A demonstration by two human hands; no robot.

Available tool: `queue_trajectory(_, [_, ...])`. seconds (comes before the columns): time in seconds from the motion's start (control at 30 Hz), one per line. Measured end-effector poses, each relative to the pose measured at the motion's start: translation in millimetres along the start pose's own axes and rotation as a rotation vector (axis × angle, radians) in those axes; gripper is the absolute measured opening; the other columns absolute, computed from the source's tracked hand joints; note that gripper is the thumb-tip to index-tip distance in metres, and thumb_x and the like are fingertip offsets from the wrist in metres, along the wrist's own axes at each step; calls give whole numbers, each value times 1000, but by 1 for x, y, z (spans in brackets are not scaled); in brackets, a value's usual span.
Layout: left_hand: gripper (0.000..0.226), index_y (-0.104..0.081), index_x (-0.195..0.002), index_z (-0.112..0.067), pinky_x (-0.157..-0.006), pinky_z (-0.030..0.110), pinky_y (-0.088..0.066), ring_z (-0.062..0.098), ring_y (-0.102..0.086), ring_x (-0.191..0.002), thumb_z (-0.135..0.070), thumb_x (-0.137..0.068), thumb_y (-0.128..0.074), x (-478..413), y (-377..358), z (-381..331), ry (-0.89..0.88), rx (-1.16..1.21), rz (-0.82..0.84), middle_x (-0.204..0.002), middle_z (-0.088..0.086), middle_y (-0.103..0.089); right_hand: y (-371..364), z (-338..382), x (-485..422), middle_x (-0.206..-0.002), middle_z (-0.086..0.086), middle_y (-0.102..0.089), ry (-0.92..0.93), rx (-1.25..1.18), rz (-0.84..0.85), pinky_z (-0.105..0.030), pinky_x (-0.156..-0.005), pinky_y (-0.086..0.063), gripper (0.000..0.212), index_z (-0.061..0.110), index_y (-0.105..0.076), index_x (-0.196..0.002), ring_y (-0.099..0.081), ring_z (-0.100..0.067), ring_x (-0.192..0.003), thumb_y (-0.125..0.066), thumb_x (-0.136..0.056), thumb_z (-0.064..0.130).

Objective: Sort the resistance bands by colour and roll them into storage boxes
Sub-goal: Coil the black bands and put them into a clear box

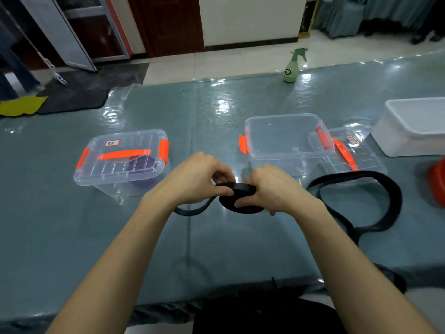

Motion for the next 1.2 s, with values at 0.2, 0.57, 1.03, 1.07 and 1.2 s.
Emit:
queue_trajectory(0.2, [20,-86,-106,-27,-94,32,-61,-5,-76,-93,-22,-88,-90,-9,-8,-1,9,101,20,-94,-16,-83,5,-16,4,-54,4,-70,3,-130,-4,-19,-38,-47,32,30,-75,-68,-65,-14,-34,-85,-78,60])
queue_trajectory(0.57, [22,-83,-89,-32,-62,41,-52,14,-59,-62,-47,-76,-92,-45,-25,-9,150,-157,0,-62,-6,-67,19,-50,3,-65,4,-74,42,-193,73,-35,-56,-63,40,28,-78,-86,-69,-12,-45,-91,-72,64])
queue_trajectory(1.03, [23,-78,-86,-25,-50,31,-26,24,-54,-62,-46,-77,-84,-103,-90,-102,116,-564,179,-54,-6,-46,16,-119,36,-57,-4,-66,194,-116,89,-41,-64,-58,43,19,-71,-77,-61,-17,-51,-82,-84,60])
queue_trajectory(1.07, [24,-78,-86,-25,-50,31,-26,23,-53,-62,-47,-77,-83,-104,-92,-106,112,-565,168,-56,-5,-48,16,-122,39,-57,-5,-68,200,-147,93,-41,-65,-58,41,18,-74,-79,-64,-19,-51,-81,-86,58])
queue_trajectory(1.2, [29,-82,-93,-29,-64,37,-51,14,-59,-65,-52,-77,-87,-101,-81,-108,160,-333,120,-68,-7,-68,25,-141,45,-53,5,-67,175,-378,86,-22,-51,-49,28,28,-82,-84,-67,-14,-43,-85,-85,56])
Point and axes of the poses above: each hand's wrist, its own x-axis away from the middle knuckle, its own y-axis out of the back of the hand, z = x × y, the point moved 10 cm from there along -x, towards the middle knuckle
